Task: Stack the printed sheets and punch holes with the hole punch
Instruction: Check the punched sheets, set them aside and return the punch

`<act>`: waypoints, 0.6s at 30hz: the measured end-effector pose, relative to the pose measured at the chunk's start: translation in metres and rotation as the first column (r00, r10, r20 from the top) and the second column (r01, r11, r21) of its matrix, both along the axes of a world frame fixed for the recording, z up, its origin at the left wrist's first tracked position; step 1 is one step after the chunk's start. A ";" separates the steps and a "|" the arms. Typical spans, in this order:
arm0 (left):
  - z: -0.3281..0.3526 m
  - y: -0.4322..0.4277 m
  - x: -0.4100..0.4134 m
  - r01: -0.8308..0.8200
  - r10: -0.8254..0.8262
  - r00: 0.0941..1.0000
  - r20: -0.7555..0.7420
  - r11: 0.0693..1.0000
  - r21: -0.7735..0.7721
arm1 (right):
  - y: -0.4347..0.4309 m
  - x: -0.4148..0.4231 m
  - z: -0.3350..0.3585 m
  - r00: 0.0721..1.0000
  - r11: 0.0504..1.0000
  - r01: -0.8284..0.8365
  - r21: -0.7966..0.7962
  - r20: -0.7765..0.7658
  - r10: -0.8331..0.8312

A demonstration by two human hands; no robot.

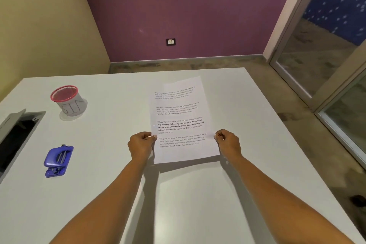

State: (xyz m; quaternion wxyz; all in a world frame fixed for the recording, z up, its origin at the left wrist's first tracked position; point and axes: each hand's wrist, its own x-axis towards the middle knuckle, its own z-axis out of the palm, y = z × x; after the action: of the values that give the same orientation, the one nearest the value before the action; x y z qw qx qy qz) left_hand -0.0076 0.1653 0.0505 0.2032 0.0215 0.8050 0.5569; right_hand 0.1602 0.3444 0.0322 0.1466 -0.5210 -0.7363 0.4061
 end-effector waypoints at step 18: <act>-0.045 0.298 0.017 0.166 -0.171 0.984 -0.058 0.983 -0.083 | 0.285 0.025 -0.042 0.995 0.993 0.086 0.077 -0.056 -0.081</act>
State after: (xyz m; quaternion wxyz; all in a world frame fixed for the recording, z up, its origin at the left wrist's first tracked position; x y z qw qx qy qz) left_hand 0.0097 0.4630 0.0057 0.2240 0.0998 0.8276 0.5050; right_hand 0.1849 0.6294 -0.0093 0.2034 -0.5341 -0.7252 0.3839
